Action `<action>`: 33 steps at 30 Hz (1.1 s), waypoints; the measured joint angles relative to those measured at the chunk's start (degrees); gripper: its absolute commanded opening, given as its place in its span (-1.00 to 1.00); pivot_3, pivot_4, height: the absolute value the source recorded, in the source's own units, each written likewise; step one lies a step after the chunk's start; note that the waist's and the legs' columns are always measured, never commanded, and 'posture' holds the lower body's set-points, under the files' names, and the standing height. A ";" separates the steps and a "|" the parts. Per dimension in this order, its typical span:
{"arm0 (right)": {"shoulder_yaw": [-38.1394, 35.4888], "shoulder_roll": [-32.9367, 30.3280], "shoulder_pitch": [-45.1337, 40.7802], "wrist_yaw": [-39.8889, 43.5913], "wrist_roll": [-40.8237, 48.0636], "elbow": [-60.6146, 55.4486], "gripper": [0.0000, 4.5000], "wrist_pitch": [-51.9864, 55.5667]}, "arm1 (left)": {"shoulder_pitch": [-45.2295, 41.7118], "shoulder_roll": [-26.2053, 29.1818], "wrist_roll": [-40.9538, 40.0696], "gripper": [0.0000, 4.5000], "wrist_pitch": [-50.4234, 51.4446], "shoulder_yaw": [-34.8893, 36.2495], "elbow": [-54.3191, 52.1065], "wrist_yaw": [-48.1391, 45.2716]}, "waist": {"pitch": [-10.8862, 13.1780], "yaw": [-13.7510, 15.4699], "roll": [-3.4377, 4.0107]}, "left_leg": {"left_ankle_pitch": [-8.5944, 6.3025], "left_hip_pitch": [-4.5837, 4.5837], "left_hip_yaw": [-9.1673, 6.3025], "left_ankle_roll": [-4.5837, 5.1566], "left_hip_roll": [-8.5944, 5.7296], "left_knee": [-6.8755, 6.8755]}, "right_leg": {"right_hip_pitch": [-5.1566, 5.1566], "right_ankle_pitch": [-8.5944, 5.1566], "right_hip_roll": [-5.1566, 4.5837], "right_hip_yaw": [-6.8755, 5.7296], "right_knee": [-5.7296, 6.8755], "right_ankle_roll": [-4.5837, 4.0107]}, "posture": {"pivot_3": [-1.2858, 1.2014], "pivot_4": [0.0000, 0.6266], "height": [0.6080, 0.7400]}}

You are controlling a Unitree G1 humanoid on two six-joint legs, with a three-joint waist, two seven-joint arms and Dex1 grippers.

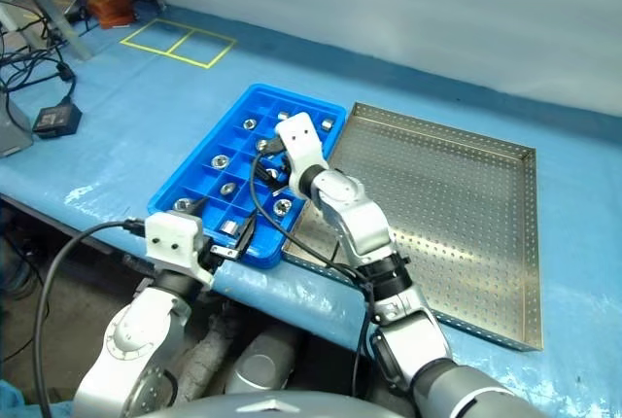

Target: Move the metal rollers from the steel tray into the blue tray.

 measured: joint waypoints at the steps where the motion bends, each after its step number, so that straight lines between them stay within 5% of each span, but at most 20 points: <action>1: -0.42 -1.27 1.88 -0.10 0.09 -3.55 0.99 1.28 | -1.03 0.37 -0.24 1.00 0.47 -0.04 0.66 -0.69 | 0.00 -0.84 0.00 | 0.00 0.00 0.01 0.00 0.00 0.01 | 0.01 0.00 0.00 0.01 -0.02 0.00 | 0.24 -0.52 1.00; 17: -6.78 -15.04 24.16 -1.29 1.10 -30.14 0.99 11.76 | -19.44 5.41 -1.63 1.00 2.85 -0.31 14.50 -8.61 | 0.02 -21.17 0.01 | 0.02 0.38 -0.05 0.03 0.07 0.00 | 0.19 0.03 0.11 0.37 0.21 -0.04 | 0.05 -0.52 1.00; 33: -3.06 -16.56 24.40 0.12 2.74 -30.85 0.99 11.81 | -18.77 7.45 -1.67 1.00 5.99 0.05 15.58 -9.57 | 0.07 -20.68 -0.09 | 0.04 0.37 0.01 0.02 0.03 0.04 | 0.20 0.11 -0.09 0.49 0.21 0.09 | 0.11 -0.52 1.00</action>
